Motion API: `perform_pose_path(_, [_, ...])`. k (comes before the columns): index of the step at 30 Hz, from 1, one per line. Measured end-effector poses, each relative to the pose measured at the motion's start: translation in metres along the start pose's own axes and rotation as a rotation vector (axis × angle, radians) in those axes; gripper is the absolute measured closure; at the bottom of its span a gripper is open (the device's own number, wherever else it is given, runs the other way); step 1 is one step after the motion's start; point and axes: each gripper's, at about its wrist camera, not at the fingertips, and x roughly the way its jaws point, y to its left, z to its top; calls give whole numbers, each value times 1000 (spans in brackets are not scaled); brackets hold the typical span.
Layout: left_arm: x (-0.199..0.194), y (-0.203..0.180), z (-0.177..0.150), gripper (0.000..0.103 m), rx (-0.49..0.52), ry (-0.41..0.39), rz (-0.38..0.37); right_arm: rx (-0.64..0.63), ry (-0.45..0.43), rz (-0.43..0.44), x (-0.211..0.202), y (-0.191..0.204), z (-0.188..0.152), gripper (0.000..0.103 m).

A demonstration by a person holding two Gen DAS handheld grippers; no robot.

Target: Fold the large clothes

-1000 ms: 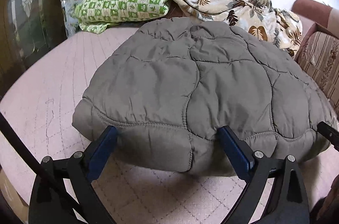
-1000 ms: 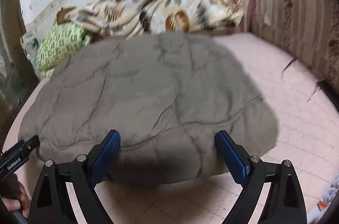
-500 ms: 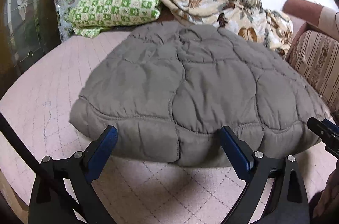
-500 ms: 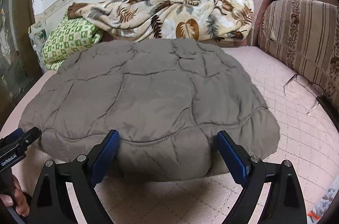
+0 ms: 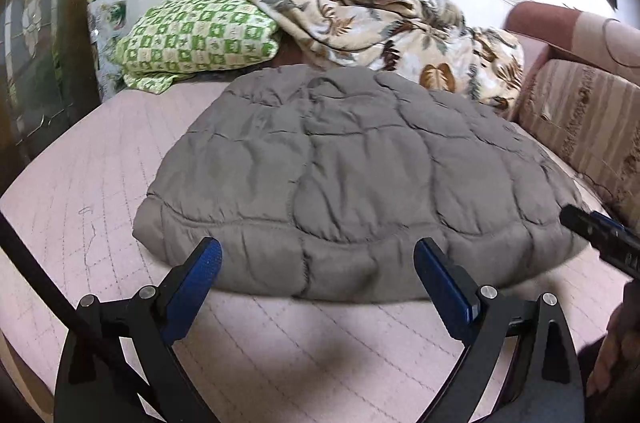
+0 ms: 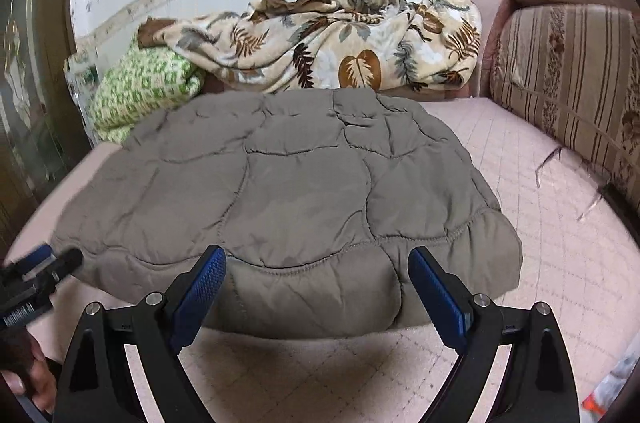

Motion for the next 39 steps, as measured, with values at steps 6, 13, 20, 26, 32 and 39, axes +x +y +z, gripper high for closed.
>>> perform_pose_path(6, [-14,-5,-7,7,11,3,-29,81,-11,36,-16,-10,-5,8])
perform_pose_path(13, [-29,-15,-12,6,36,1,0,22,-33,45,-33,3,-13,8])
perform_pose_path(20, [-25,-39,-14,6,163,192,177,-30,-44,35,-51,17,-23,8])
perform_pose_path(26, [-58,-41,-9,6,161,116,166,-51,-106,34,-86,23,-36,8])
perform_pose_path(32, [-120,-34,16,6,67,-88,17,-47,-185,-14,-119,22,-38,8])
perform_pose_path(39, [-151,-28,31,2,11,-197,-10,-103,-303,20,-178,52,-4,0])
